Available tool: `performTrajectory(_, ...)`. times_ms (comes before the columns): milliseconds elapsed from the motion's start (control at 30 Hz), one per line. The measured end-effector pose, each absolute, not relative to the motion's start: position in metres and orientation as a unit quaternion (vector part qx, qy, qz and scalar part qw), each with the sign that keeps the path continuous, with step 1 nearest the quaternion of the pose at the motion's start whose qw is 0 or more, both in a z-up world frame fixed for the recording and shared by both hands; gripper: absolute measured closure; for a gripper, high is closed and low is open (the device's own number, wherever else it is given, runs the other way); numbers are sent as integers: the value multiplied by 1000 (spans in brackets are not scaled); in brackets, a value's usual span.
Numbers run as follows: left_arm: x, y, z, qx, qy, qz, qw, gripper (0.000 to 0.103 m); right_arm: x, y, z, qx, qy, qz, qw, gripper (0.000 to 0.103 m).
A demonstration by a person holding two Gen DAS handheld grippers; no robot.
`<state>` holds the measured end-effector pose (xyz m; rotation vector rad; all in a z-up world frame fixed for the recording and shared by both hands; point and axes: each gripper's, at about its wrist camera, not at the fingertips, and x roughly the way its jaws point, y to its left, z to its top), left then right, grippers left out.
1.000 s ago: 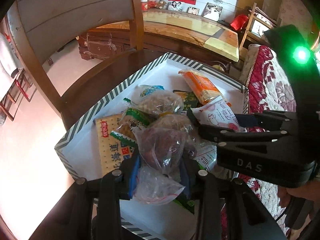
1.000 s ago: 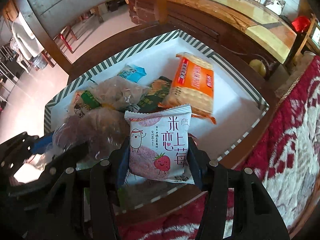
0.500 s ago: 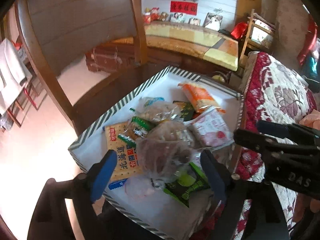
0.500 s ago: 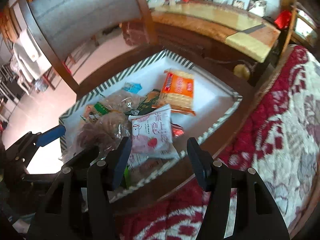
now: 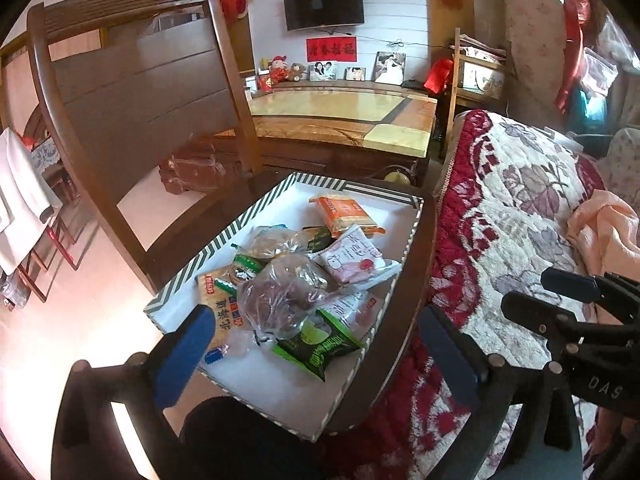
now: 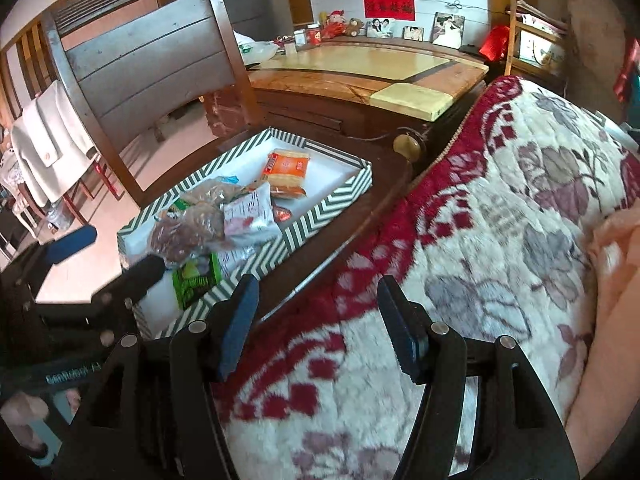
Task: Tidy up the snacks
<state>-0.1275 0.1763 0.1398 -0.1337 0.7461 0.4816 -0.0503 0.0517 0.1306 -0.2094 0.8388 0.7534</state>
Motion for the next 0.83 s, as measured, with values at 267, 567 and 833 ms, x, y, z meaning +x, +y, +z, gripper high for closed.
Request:
performTrajectory(267, -135, 168, 144, -74, 364, 217, 903, 0, -57, 38, 135, -96, 396, 356, 841, 41)
performTrajectory(567, -137, 169, 142, -76, 363, 212, 904, 0, -60, 40, 131, -104, 403, 359, 836, 41)
performTrajectory(833, -137, 166, 141, -66, 360, 212, 906, 0, -61, 39, 130, -105, 403, 358, 836, 41)
